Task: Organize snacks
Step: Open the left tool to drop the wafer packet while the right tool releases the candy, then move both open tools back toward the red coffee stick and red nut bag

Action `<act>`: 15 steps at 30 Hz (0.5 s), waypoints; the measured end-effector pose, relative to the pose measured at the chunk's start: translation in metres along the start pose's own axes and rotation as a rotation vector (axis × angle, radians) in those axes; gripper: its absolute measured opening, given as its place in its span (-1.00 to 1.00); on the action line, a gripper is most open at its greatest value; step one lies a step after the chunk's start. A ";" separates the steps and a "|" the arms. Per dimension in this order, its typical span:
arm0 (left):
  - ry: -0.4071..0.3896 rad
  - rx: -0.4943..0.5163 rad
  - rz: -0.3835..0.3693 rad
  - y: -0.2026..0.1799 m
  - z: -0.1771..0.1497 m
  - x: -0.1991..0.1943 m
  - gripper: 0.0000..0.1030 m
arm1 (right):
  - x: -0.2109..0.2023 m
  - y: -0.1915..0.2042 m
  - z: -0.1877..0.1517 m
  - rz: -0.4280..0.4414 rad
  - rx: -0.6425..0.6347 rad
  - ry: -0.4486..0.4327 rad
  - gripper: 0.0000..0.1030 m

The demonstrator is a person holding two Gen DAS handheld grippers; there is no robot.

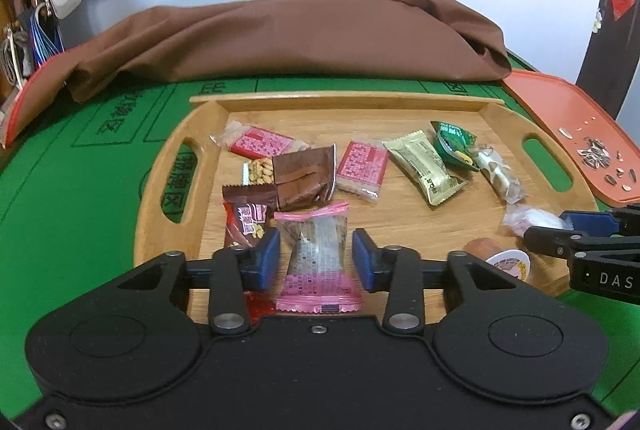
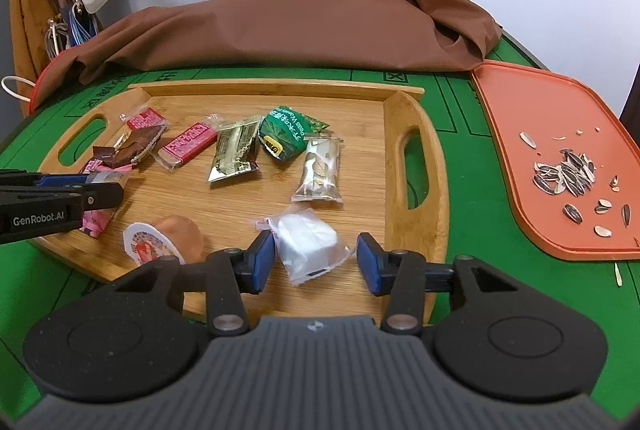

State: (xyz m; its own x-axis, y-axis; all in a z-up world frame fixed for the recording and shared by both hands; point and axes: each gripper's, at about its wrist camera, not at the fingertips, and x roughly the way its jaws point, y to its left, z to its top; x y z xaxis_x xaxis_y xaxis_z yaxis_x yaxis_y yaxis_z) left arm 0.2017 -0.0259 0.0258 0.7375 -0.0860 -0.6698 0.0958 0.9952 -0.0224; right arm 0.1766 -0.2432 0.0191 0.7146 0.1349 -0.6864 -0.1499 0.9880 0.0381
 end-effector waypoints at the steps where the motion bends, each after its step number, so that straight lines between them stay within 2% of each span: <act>1: -0.004 0.003 0.002 0.000 0.000 -0.002 -0.15 | -0.001 0.001 0.000 -0.003 -0.004 -0.006 0.24; 6: -0.025 0.010 0.008 -0.001 -0.001 -0.013 0.22 | -0.011 0.003 0.000 -0.009 -0.015 -0.030 0.36; 8: -0.032 0.013 0.002 -0.001 -0.003 -0.019 0.46 | -0.017 0.003 -0.001 -0.004 -0.014 -0.037 0.41; 11: -0.042 0.021 -0.003 -0.001 -0.007 -0.029 0.61 | -0.025 0.004 -0.005 0.003 -0.024 -0.046 0.47; 15: -0.046 0.038 -0.002 -0.001 -0.017 -0.042 0.67 | -0.039 0.008 -0.012 0.015 -0.045 -0.060 0.54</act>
State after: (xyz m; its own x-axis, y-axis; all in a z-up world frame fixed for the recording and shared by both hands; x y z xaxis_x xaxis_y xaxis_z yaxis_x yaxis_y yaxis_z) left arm 0.1588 -0.0227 0.0414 0.7671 -0.0908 -0.6351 0.1217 0.9925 0.0052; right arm 0.1391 -0.2415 0.0375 0.7514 0.1554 -0.6413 -0.1904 0.9816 0.0148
